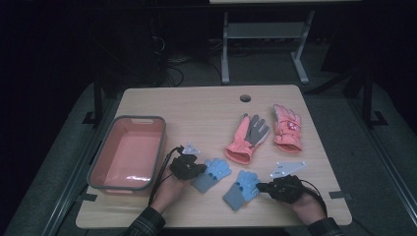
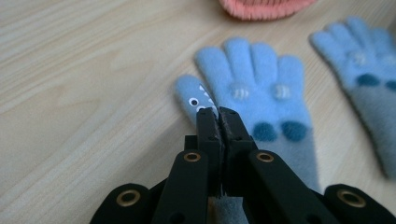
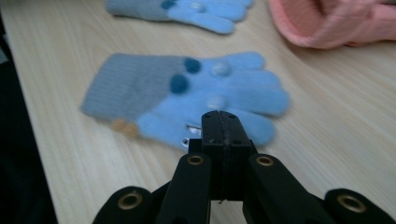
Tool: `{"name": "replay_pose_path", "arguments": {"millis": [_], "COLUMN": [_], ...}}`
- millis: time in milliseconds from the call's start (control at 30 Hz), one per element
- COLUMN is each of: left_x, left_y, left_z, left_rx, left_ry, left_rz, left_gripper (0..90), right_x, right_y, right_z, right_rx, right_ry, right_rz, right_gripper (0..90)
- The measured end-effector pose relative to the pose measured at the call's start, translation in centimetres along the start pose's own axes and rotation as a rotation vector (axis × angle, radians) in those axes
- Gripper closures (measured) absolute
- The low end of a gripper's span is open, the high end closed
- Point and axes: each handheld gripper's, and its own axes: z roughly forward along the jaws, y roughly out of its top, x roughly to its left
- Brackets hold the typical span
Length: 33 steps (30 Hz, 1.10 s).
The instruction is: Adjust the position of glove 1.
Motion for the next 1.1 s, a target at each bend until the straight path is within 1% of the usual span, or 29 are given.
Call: {"name": "replay_pose_path", "arguments": {"millis": [33,67,100,133,233,267,300,333,367,400,467,533,600,700,733,767,800,833,867,900,933,967,1000,1100], "left_x": [0.0,0.0,0.0,0.0,0.1,0.2,0.3,0.3,0.3,0.3,0.3,0.2,0.1,0.0,-0.1,-0.3,-0.3,-0.4,-0.4,-0.7,-0.7,-0.9,-0.9,-1.0], "left_y": [0.1,0.1,0.2,0.3,0.3,0.3,0.3,0.3,0.3,0.3,0.3,0.4,0.5,0.5,0.5,0.5,0.5,0.4,0.4,0.3,0.2,0.1,0.0,-0.2], "left_z": [-0.2,-0.2,-0.4,-0.6,-0.9,-0.9,-0.9,-1.0,-1.0,-1.2,-1.2,-1.3,-1.3,-1.3,-1.3,-1.4,-1.4,-1.4,-1.4,-1.6,-1.8,-1.9,-2.2,-2.4], "left_rx": [-0.011,-0.011,-0.026,-0.039,-0.048,-0.050,-0.053,-0.061,-0.061,-0.066,-0.069,-0.073,-0.076,-0.081,-0.084,-0.079,-0.079,-0.075,-0.075,-0.082,-0.073,-0.079,-0.074,-0.081], "left_ry": [0.004,0.004,0.006,0.009,0.006,0.009,0.007,0.003,0.003,0.000,0.000,-0.004,-0.007,-0.012,-0.015,-0.021,-0.021,-0.032,-0.032,-0.035,-0.040,-0.041,-0.039,-0.045], "left_rz": [0.002,0.002,0.008,0.009,0.003,-0.001,-0.004,-0.013,-0.013,-0.015,-0.014,-0.009,-0.009,-0.011,-0.009,-0.005,-0.005,-0.003,-0.003,-0.005,0.002,-0.003,0.002,-0.010], "left_gripper": [88.1,88.1,88.1,88.1,88.2,88.2,88.1,88.2,88.2,88.2,88.2,88.2,88.2,88.2,88.2,88.2,88.2,88.2,88.2,88.2,88.2,88.2,88.2,88.1], "right_x": [0.1,0.1,0.3,0.5,0.7,0.7,0.6,0.7,0.7,0.6,0.6,0.9,1.3,1.6,1.7,1.9,1.9,2.0,2.0,2.2,2.2,2.2,2.2,2.2], "right_y": [0.2,0.2,0.3,0.6,1.0,1.2,1.2,1.3,1.3,1.3,1.4,1.8,2.1,2.5,2.6,2.8,2.8,3.0,3.1,3.1,3.2,3.2,3.2,3.2], "right_z": [0.3,0.3,0.6,1.3,1.7,1.9,2.2,2.5,2.5,3.0,3.0,3.5,3.9,4.4,4.5,4.7,4.7,4.9,5.0,5.0,5.1,5.1,5.1,5.1], "right_rx": [0.002,0.002,0.008,0.012,-0.003,-0.001,0.009,0.026,0.026,0.034,0.038,0.035,0.033,0.035,0.032,0.033,0.033,0.034,0.030,0.034,0.032,0.037,0.037,0.033], "right_ry": [0.006,0.006,0.015,0.017,0.017,0.018,0.015,0.016,0.016,0.022,0.026,0.033,0.042,0.039,0.038,0.028,0.028,0.027,0.024,0.021,0.020,0.016,0.016,0.019], "right_rz": [-0.003,-0.003,-0.008,-0.016,-0.029,-0.020,-0.029,-0.024,-0.024,-0.036,-0.034,-0.051,-0.048,-0.051,-0.059,-0.061,-0.061,-0.056,-0.061,-0.055,-0.059,-0.068,-0.068,-0.055], "right_gripper": [89.9,89.9,89.9,89.8,89.8,89.8,89.8,89.9,89.9,89.9,89.9,89.9,89.9,89.9,90.0,90.0,90.0,89.9,90.0,90.0,90.0,90.0,90.0,90.0]}}
